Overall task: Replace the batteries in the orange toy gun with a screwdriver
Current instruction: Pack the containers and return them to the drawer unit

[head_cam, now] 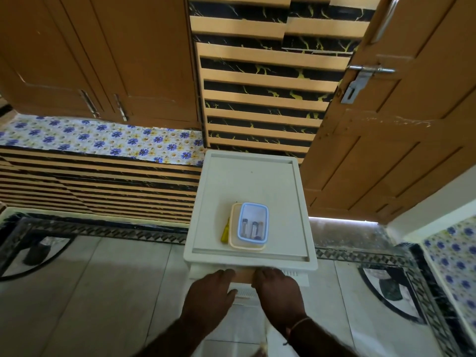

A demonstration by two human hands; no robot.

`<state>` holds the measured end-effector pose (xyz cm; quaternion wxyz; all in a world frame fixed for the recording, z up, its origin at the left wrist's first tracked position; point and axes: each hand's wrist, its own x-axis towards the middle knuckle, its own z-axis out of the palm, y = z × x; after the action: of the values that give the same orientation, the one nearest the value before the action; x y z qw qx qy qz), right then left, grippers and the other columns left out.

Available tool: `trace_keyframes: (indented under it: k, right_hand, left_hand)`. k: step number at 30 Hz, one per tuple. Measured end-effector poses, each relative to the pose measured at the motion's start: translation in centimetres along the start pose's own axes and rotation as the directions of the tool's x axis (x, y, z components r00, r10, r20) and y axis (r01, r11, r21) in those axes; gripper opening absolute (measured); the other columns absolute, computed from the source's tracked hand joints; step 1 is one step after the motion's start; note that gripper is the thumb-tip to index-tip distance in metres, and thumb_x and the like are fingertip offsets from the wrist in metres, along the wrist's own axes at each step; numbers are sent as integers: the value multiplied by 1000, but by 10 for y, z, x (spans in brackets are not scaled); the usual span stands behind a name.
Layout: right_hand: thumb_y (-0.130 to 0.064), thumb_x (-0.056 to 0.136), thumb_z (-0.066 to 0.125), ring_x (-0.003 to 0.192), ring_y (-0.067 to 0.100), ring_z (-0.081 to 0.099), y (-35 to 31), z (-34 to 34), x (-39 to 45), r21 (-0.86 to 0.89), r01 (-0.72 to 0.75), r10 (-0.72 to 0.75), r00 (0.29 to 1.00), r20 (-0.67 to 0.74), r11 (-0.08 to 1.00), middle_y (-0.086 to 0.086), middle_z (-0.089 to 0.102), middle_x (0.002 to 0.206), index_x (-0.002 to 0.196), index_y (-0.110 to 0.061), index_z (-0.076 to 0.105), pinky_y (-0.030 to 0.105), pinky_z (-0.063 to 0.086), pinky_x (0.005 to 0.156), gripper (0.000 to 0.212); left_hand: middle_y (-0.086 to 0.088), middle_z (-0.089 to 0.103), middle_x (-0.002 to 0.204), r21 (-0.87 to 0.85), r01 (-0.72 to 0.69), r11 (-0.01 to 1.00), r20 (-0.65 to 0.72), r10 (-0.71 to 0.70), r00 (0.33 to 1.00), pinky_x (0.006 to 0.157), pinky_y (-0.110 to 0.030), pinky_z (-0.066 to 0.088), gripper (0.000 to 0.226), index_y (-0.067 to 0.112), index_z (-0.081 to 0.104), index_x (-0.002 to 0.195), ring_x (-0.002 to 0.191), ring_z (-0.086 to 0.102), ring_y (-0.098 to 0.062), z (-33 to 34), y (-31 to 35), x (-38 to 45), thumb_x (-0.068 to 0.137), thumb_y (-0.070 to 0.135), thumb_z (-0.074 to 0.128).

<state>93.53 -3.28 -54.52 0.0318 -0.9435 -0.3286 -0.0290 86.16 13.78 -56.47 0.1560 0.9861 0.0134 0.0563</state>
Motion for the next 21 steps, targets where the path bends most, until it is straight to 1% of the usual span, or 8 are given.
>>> trace_keyframes:
  k: [3, 6, 8, 13, 15, 17, 19, 21]
  right_hand:
    - [-25, 50, 89, 50, 20, 58, 1, 2, -1, -3, 8, -8, 1000, -1, 1000, -3, 59, 62, 67, -25, 60, 28, 38, 36, 34]
    - [-25, 57, 88, 49, 22, 58, 2, 9, -1, -25, -19, 19, 1000, -12, 999, -1, 61, 63, 76, -21, 63, 30, 40, 36, 31]
    - [-26, 61, 87, 48, 23, 58, 2, 10, 1, -37, -40, 39, 999, -6, 999, 1, 62, 63, 80, -17, 65, 31, 40, 36, 31]
    - [-28, 64, 86, 47, 23, 59, -4, 5, 1, -40, -81, 81, 997, 2, 996, 2, 63, 62, 84, -14, 66, 31, 42, 34, 31]
    - [-27, 63, 86, 45, 23, 59, -7, 5, -4, -32, -106, 107, 993, 41, 994, 2, 61, 60, 82, -15, 65, 31, 40, 33, 30]
    - [-27, 65, 85, 47, 22, 60, -11, 0, -9, -17, -144, 145, 986, 85, 989, 1, 63, 62, 85, -16, 66, 31, 40, 34, 30]
    - [-31, 76, 75, 60, 23, 65, -15, -7, -8, -2, -179, 178, 977, 116, 984, 1, 67, 76, 96, -18, 64, 34, 48, 44, 26]
    - [-35, 85, 57, 78, 24, 67, -18, -16, -6, 80, -234, 224, 968, 115, 969, 0, 67, 91, 105, -20, 60, 37, 54, 60, 24]
  left_hand:
    - [3, 67, 73, 137, -92, 986, -32, 98, 995, 49, -27, 54, 42, 23, 65, 92, 61, 66, -16, 4, -5, 13, 59, 31, 90]
    - [0, 63, 64, 250, -125, 960, -34, 138, 990, 43, -29, 50, 37, 20, 70, 84, 52, 62, -19, 2, -5, 20, 55, 28, 92]
    - [0, 61, 59, 282, -129, 951, -34, 144, 989, 40, -29, 46, 34, 19, 71, 80, 47, 59, -19, 0, -5, 22, 55, 29, 92]
    - [1, 64, 61, 263, -112, 958, 8, 114, 993, 42, -28, 48, 34, 21, 70, 78, 50, 62, -17, -2, -6, 24, 55, 33, 92]
    - [2, 66, 65, 228, -126, 966, 22, 125, 992, 45, -29, 51, 37, 22, 70, 77, 54, 65, -18, -2, -6, 21, 52, 36, 93]
    - [2, 66, 66, 203, -131, 970, 17, 131, 991, 45, -28, 51, 37, 22, 69, 76, 55, 65, -18, -1, -8, 17, 52, 37, 93]
    - [3, 66, 65, 180, -121, 976, -20, 127, 992, 45, -27, 51, 35, 23, 69, 75, 55, 65, -17, -6, -6, 15, 54, 37, 93]
    - [4, 65, 63, 149, -139, 979, -104, 155, 982, 45, -26, 49, 25, 22, 68, 73, 53, 63, -15, -17, -4, 14, 64, 37, 86]
